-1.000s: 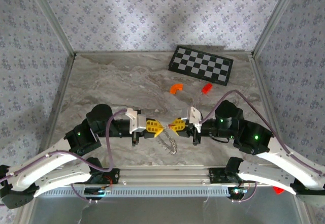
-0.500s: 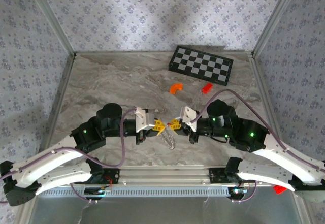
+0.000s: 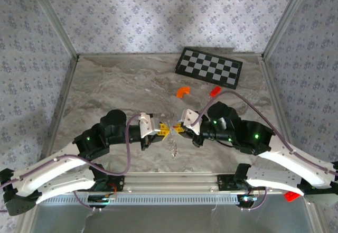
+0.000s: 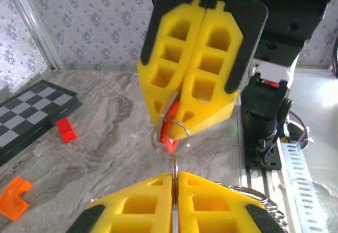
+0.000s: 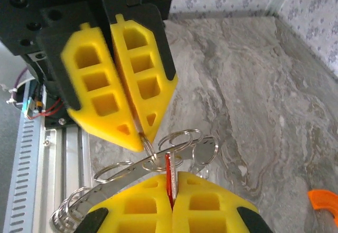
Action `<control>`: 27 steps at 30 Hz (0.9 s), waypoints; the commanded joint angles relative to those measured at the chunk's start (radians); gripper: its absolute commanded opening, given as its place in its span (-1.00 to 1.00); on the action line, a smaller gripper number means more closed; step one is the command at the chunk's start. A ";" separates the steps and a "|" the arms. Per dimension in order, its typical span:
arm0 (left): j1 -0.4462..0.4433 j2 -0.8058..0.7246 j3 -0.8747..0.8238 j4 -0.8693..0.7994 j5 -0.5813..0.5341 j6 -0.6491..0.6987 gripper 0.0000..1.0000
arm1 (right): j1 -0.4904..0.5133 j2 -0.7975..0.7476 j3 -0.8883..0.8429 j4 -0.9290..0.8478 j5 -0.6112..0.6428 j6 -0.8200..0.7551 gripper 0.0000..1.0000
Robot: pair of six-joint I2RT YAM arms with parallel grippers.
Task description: Put the keys on the keyring
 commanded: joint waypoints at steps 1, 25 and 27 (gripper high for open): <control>-0.001 -0.015 -0.026 0.020 -0.046 -0.031 -0.62 | 0.001 0.030 0.073 -0.059 0.059 0.000 -1.00; -0.001 -0.345 -0.300 0.079 -0.328 -0.158 0.99 | -0.228 0.478 0.446 -0.287 0.050 0.086 -1.00; -0.001 -0.350 -0.300 0.065 -0.350 -0.154 0.99 | -0.247 0.502 0.463 -0.276 0.040 0.099 -1.00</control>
